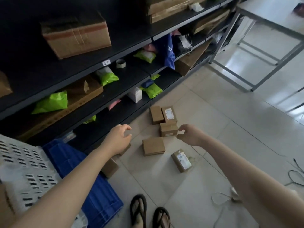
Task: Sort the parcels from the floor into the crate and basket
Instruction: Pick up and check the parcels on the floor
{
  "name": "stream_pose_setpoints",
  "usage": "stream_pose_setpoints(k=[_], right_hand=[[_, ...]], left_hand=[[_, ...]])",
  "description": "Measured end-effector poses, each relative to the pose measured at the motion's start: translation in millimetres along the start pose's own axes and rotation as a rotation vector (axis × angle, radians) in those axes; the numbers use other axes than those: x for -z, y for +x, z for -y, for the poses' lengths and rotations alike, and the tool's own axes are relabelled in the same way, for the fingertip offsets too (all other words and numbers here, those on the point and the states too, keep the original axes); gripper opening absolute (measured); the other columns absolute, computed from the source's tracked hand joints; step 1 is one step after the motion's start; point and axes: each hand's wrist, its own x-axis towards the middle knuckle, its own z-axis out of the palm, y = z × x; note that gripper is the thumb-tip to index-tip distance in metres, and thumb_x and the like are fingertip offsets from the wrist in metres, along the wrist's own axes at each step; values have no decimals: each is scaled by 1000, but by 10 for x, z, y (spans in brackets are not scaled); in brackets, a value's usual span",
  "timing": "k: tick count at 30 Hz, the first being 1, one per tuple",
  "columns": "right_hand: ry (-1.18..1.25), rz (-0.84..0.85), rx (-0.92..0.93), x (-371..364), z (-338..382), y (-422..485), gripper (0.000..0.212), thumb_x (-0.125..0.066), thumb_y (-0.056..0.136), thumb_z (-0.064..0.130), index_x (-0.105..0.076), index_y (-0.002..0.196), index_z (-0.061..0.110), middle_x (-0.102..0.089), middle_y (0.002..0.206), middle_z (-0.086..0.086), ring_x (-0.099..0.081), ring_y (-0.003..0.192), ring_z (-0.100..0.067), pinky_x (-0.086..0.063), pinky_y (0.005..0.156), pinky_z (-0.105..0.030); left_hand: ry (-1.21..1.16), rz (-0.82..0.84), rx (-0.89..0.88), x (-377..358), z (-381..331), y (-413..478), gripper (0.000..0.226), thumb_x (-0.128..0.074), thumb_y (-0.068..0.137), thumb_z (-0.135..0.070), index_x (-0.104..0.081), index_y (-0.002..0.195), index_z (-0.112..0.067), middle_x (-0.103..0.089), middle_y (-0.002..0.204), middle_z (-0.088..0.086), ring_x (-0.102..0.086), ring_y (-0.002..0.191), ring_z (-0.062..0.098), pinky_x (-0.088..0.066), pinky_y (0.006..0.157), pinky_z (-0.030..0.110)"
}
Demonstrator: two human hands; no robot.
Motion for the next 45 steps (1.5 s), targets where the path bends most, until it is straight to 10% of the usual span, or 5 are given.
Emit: stream_pose_setpoints(k=[23,28,33,36,45], right_hand=[[128,57,-22,-4052,-2964,4770,54,-53,92,40,-40,141,21,-50,131,-4,-51,119,-22,-38,94,-28],[617,-86,-133,-4152,-3179,4869,35,-59,92,28,-57,125,17,-63,118,-8,-61,98,-18,-49,85,-32],[1468,231,-357,-3811,-2981,4769,42,-47,93,53,-60,119,22,-66,115,-11,-66,92,-27,-52,83,-40],[1648,195,-339,-3833,-2910,4847,55,-32,93,62,-66,117,25,-70,112,-8,-66,98,-26,-50,88,-41],[1489,155,-104,-4037,-2712,4955,66,-80,71,18,-50,130,24,-62,121,-8,-62,109,-29,-51,95,-47]], left_hand=[[943,428,-194,-5128,2402,4827,146,-77,54,-66,40,135,-35,43,143,20,26,138,46,5,109,68],[-144,603,211,-4934,2336,4978,133,-83,39,-60,-22,151,-23,-33,149,23,-40,132,35,-37,106,39],[-1374,434,387,-4853,2389,4440,45,-86,26,-30,-76,62,-6,-71,62,11,-68,53,21,-54,49,22],[-1295,401,360,-5074,2338,4392,41,-73,74,-20,-68,114,-11,-72,107,15,-69,95,29,-54,87,41],[-1273,260,465,-4886,2585,4324,42,-43,96,-31,-57,124,-2,-74,76,10,-70,60,19,-52,49,21]])
